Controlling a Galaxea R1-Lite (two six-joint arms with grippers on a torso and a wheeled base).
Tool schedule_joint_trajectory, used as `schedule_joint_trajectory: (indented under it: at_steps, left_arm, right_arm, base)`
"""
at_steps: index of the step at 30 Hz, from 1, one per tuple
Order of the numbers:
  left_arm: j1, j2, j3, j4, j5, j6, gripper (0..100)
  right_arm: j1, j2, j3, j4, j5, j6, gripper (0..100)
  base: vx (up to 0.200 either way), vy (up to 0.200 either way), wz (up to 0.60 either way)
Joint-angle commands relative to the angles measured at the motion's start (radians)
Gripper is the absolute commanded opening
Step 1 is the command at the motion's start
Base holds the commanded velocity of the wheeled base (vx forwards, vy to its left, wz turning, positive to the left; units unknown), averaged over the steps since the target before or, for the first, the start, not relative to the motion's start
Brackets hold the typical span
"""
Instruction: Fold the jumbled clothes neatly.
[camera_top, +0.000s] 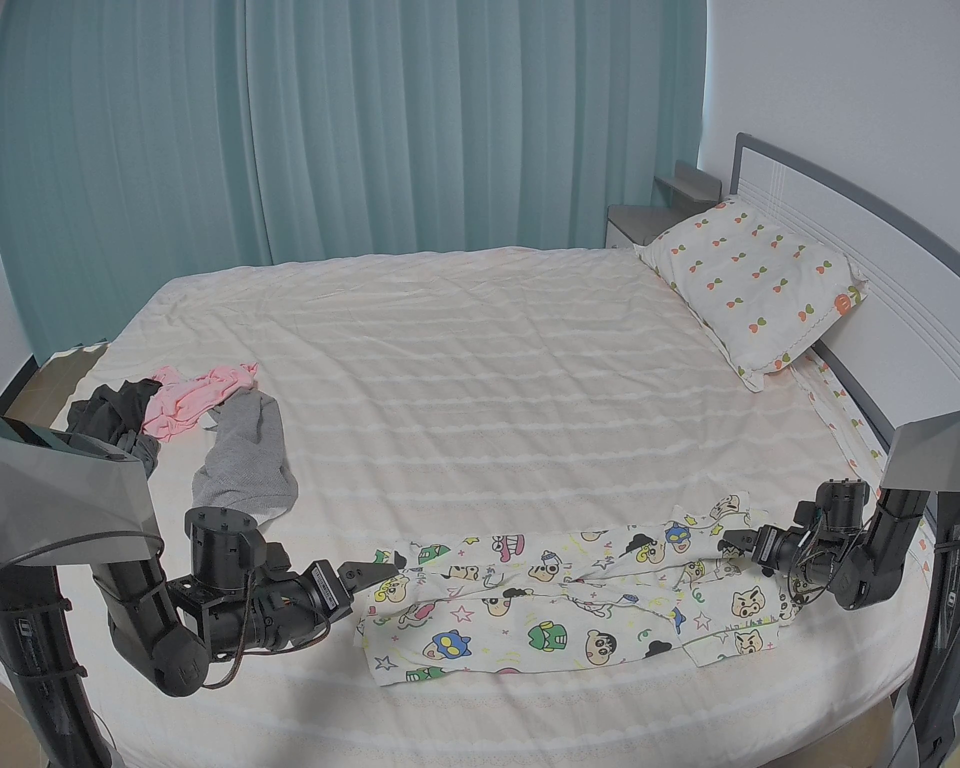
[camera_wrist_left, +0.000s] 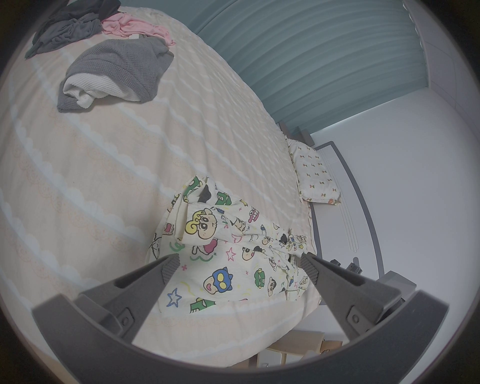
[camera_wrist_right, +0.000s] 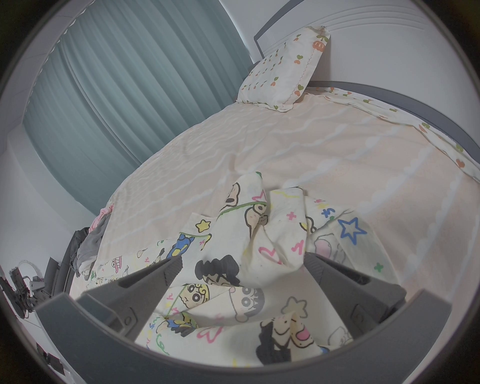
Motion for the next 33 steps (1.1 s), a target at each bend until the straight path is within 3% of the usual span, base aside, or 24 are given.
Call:
schedule_joint_trajectory:
  at_steps: [1,9,10,26,33]
  left_arm:
    - [-0.002,0.009,0.0,0.0,0.0,0.0,100]
    - [-0.002,0.011,-0.001,0.0,0.0,0.0,100]
    - [-0.002,0.011,-0.001,0.0,0.0,0.0,100]
    - [-0.004,0.019,-0.001,-0.002,0.003,0.003,100]
    - [-0.004,0.019,-0.001,-0.002,0.003,0.003,100]
  right_arm:
    - [0.005,0.03,-0.025,0.0,0.001,0.0,100]
    - [0.003,0.049,-0.077,0.047,0.001,0.0,100]
    - [0.003,0.049,-0.077,0.047,0.001,0.0,0]
    - [0.003,0.036,-0.064,0.033,-0.026,0.004,0]
    - [-0.038,-0.019,-0.053,0.037,-0.03,-0.002,0]
  base:
    - [0.0,0.0,0.0]
    - [0.0,0.0,0.0]
    - [0.0,0.0,0.0]
    - [0.0,0.0,0.0]
    - [0.0,0.0,0.0]
